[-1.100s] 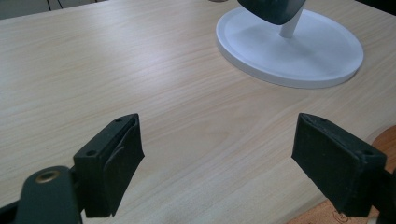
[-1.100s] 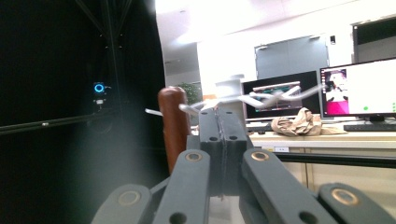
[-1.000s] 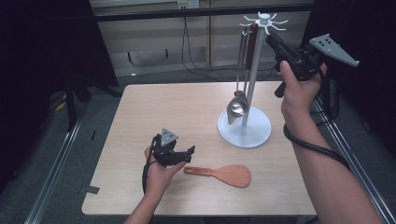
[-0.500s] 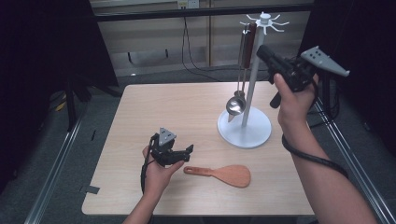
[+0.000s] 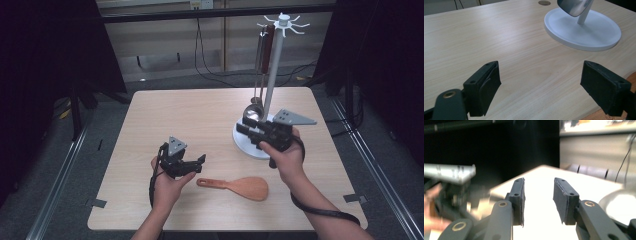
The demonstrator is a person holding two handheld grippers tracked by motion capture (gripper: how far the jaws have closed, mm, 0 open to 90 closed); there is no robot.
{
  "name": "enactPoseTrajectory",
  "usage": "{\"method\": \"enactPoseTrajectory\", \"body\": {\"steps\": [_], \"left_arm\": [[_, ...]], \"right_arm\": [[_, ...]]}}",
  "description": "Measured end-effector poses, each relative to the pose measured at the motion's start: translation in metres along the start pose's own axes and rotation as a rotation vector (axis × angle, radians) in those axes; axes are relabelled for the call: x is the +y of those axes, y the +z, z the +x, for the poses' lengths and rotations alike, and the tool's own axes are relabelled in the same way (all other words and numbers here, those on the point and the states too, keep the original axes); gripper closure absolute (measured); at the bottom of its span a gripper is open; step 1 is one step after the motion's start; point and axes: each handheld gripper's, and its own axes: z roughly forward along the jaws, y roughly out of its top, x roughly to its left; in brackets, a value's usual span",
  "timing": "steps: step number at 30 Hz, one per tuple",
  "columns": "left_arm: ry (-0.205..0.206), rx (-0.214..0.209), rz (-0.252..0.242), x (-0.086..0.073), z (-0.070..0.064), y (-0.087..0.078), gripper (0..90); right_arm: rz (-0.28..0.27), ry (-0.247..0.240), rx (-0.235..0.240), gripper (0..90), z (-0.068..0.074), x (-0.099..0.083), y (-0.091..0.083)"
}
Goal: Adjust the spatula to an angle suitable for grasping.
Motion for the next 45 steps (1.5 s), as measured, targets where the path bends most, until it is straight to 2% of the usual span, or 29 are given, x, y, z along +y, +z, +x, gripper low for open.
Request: {"method": "enactPoseTrajectory", "body": {"steps": [6,9,11,13,15,19,22,23,27,31,33,34,39,42,45], "left_arm": [[-0.007,0.005,-0.009,0.000,0.002,-0.002,15.7],[-0.016,0.007,-0.011,-0.001,0.003,-0.002,15.8],[-0.019,0.007,-0.010,-0.001,0.004,-0.002,15.8],[-0.012,0.007,-0.006,-0.001,0.004,-0.002,15.8],[-0.014,0.010,-0.006,-0.002,0.005,-0.003,15.8],[-0.018,0.007,0.002,-0.003,0.004,-0.001,15.7],[-0.019,0.004,0.007,-0.004,0.004,0.000,15.7],[-0.017,0.005,0.007,-0.004,0.004,0.000,15.7],[-0.022,0.006,0.006,-0.004,0.004,0.000,15.7],[-0.023,0.005,0.009,-0.004,0.004,0.000,15.7],[-0.022,0.004,0.008,-0.005,0.004,0.000,15.7],[-0.023,0.005,0.009,-0.005,0.005,0.000,15.6],[-0.021,0.011,0.007,-0.005,0.006,-0.001,15.7],[-0.023,0.009,0.010,-0.005,0.006,-0.002,15.6],[-0.025,0.008,0.009,-0.006,0.006,-0.001,15.5]], "right_arm": [[0.135,-0.012,0.051,55.9,0.011,-0.037,0.016],[0.219,-0.041,0.079,52.1,0.017,-0.050,0.023],[0.279,-0.037,0.120,49.7,0.020,-0.057,0.027],[0.312,-0.051,0.128,47.7,0.022,-0.063,0.029],[0.357,-0.043,0.156,45.2,0.022,-0.070,0.032],[0.469,-0.102,0.165,44.5,0.024,-0.083,0.036],[0.568,-0.175,0.200,47.5,0.026,-0.091,0.040],[0.587,-0.197,0.194,47.6,0.028,-0.093,0.041],[0.635,-0.257,0.189,49.4,0.033,-0.098,0.047],[0.696,-0.310,0.206,56.2,0.036,-0.101,0.052],[0.736,-0.318,0.218,61.6,0.038,-0.102,0.054],[0.732,-0.321,0.228,65.8,0.038,-0.102,0.054],[0.758,-0.357,0.246,66.9,0.038,-0.099,0.054],[0.776,-0.339,0.234,67.6,0.036,-0.098,0.049],[0.802,-0.342,0.219,68.4,0.029,-0.096,0.040]]}}
